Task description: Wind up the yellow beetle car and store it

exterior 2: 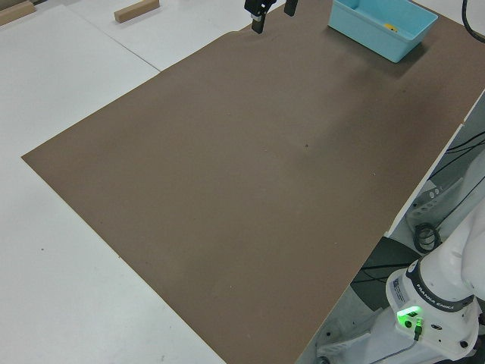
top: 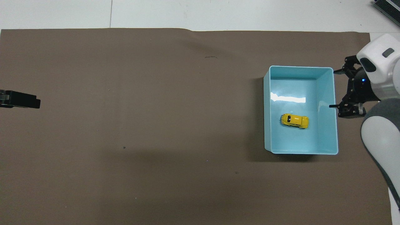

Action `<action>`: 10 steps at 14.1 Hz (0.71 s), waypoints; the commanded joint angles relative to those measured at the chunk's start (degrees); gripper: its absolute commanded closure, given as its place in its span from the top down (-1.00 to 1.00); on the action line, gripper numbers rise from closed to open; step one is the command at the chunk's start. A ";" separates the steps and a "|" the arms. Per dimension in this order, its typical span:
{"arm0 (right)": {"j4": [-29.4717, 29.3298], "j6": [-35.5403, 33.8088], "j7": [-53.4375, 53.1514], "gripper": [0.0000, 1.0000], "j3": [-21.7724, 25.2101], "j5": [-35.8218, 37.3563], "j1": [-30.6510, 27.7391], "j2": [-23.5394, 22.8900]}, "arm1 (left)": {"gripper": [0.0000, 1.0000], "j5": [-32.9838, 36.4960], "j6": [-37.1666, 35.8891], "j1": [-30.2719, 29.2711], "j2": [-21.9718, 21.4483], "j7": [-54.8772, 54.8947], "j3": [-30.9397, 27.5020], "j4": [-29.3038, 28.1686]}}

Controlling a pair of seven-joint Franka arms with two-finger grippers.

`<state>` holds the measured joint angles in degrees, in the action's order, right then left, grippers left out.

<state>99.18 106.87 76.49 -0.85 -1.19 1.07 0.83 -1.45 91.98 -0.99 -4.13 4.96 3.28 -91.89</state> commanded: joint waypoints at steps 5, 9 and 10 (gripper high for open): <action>-3.80 -6.40 -32.57 1.00 -0.29 -1.18 2.44 0.05 | 1.00 -0.48 -0.92 -0.42 -0.62 -0.31 0.15 -0.04; -9.08 -11.77 -51.14 1.00 -0.64 -1.00 2.62 -0.13 | 1.00 -0.48 -0.92 -0.42 -0.62 -0.31 0.15 -0.04; -9.35 -11.95 -55.18 1.00 -0.47 -1.35 2.62 -0.21 | 1.00 -0.48 -0.92 -0.42 -0.62 -0.31 0.15 -0.04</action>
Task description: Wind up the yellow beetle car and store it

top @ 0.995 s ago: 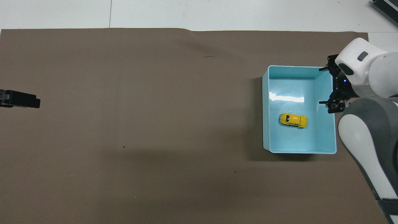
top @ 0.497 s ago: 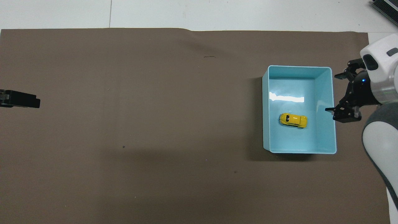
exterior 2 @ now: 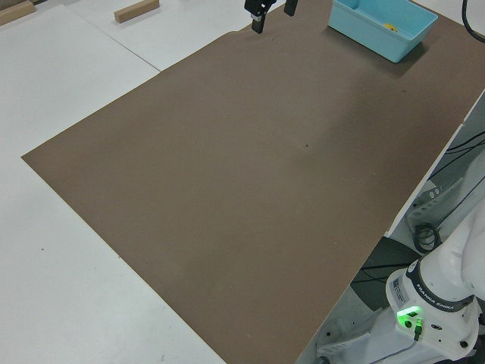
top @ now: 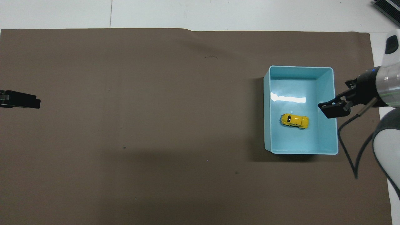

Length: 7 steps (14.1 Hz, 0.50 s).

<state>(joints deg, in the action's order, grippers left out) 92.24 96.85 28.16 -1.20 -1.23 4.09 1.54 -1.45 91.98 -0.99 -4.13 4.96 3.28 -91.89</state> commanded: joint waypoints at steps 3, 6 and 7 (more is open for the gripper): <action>-3.63 -4.73 -17.32 1.00 0.14 -1.23 -0.40 -0.93 | 1.00 -0.48 -0.92 -0.50 -0.62 -0.31 0.14 -0.04; -5.93 -6.41 -23.65 1.00 0.40 -0.96 -0.40 -1.19 | 1.00 -0.48 -0.92 -0.42 -0.62 -0.31 0.14 -0.04; -5.84 -6.42 -25.24 1.00 0.84 -1.22 -0.40 -1.19 | 1.00 -0.48 -0.92 -0.42 -0.62 -0.31 0.14 -0.04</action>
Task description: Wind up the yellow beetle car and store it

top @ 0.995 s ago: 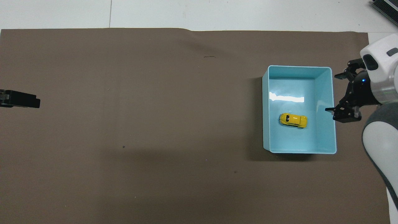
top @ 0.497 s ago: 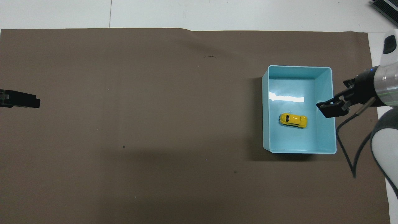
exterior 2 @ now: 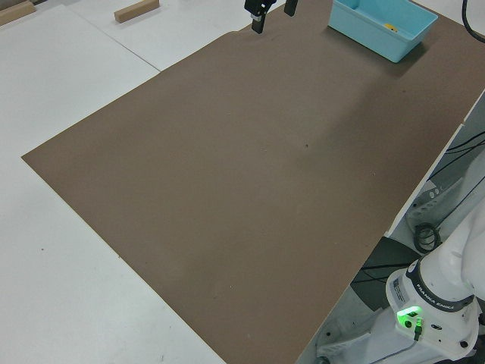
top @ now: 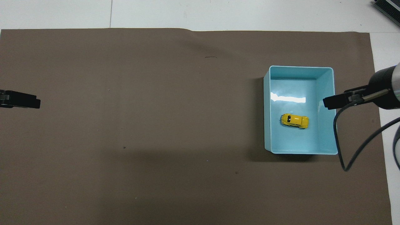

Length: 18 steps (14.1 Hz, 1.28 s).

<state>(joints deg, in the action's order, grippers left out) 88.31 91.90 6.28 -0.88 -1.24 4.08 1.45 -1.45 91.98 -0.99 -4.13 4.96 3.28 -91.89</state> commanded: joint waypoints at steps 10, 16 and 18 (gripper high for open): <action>-1.91 -2.87 -8.30 1.00 1.67 -1.31 -0.48 -0.66 | 1.00 -0.48 -0.92 -0.42 -0.62 -0.31 0.14 -0.04; -1.82 -3.05 -8.74 1.00 3.08 -0.44 -0.30 -0.40 | 1.00 -0.48 -0.92 -0.42 -0.62 -0.31 0.14 -0.04; -1.82 -3.05 -8.74 1.00 3.08 -0.08 -0.30 -0.31 | 1.00 -0.48 -0.92 -0.50 -0.62 -0.31 0.14 -0.04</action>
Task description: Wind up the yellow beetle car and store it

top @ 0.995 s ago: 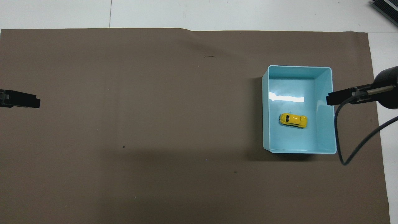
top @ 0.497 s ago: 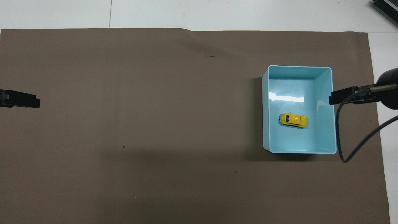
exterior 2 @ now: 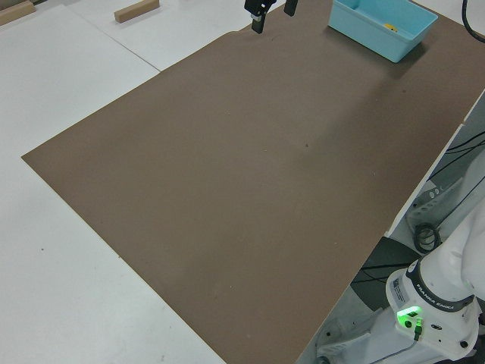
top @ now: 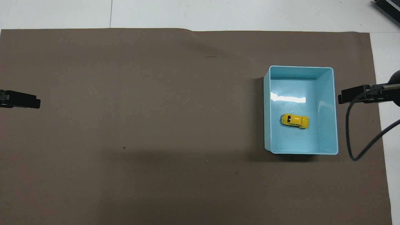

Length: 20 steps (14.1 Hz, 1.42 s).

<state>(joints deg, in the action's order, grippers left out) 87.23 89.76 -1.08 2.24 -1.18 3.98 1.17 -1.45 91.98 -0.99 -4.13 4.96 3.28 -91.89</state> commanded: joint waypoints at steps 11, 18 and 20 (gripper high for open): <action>-0.83 -1.52 -1.47 1.00 -0.48 -0.75 0.07 0.58 | 1.00 -0.48 -0.92 -0.42 -0.62 -0.30 0.15 -0.04; -0.74 -2.58 -1.47 1.00 -0.31 -0.58 -0.38 1.46 | 1.00 -0.48 -0.92 -0.50 -0.62 -0.30 0.15 -0.04; -0.74 -2.49 -1.47 1.00 -0.31 -0.66 -0.46 1.46 | 1.00 -0.48 -0.92 -0.50 -0.62 -0.30 0.15 -0.04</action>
<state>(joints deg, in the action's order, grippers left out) 86.83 87.91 -1.08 2.19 -1.18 4.05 2.40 -1.45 91.98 -0.99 -4.13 4.96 3.28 -91.89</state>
